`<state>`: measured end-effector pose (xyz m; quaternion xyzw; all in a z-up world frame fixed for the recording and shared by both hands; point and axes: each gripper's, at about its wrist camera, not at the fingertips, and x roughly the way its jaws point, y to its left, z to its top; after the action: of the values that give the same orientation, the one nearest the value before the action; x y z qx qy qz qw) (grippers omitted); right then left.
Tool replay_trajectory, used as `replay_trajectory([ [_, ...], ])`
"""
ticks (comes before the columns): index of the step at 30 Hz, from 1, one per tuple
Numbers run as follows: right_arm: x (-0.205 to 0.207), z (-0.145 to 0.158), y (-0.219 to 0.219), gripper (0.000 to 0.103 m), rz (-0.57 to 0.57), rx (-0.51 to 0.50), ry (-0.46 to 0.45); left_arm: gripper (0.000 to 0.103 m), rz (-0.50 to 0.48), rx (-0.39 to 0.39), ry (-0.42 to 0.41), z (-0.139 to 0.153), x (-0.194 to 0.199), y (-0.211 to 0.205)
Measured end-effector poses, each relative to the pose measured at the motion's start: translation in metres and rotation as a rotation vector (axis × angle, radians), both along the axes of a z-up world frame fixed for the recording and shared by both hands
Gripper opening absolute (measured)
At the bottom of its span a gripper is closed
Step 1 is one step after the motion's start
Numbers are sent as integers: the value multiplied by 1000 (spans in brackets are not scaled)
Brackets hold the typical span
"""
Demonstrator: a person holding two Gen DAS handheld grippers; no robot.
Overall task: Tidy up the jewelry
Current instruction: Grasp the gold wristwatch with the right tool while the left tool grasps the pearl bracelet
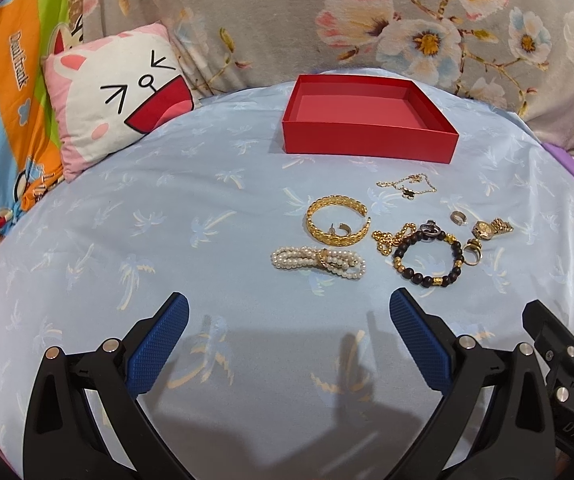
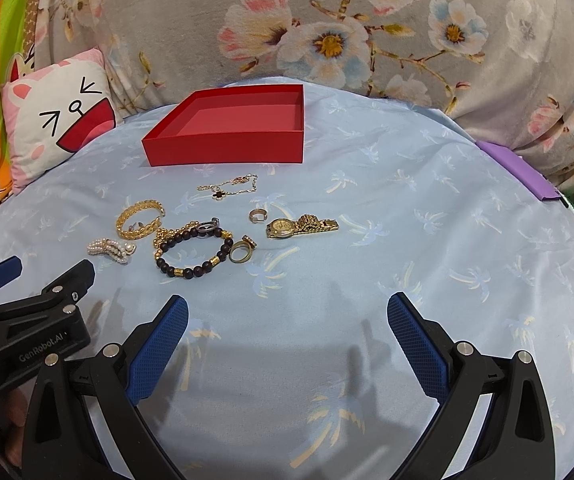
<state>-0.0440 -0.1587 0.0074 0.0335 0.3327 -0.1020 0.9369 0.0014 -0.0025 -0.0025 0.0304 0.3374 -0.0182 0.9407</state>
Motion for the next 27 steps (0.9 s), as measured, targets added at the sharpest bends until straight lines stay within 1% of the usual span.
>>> replay_trajectory([
  [2, 0, 0, 1, 98, 7, -2, 4, 98, -1, -25, 11, -2, 1, 4],
  [6, 0, 6, -4, 97, 39, -8, 7, 98, -36, 8, 35, -5, 2, 11],
  [9, 9, 12, -18, 97, 95, 3, 17, 98, -53, -19, 61, -3, 8, 22],
  [11, 20, 11, -27, 96, 166, 46, 46, 98, -64, -40, 79, -2, 13, 26],
  [13, 34, 7, -39, 92, 222, 102, 75, 98, -69, -44, 86, 0, 17, 27],
  [16, 52, -3, -54, 88, 255, 139, 104, 98, -69, -36, 92, 2, 23, 25],
  [20, 75, -11, -65, 83, 278, 161, 134, 98, -66, -47, 130, -1, 35, 21],
  [22, 85, -12, -63, 81, 299, 130, 136, 98, -59, -49, 142, -3, 39, 19],
  [27, 108, -10, -50, 78, 408, 18, 136, 98, -47, -45, 151, -7, 48, 15],
])
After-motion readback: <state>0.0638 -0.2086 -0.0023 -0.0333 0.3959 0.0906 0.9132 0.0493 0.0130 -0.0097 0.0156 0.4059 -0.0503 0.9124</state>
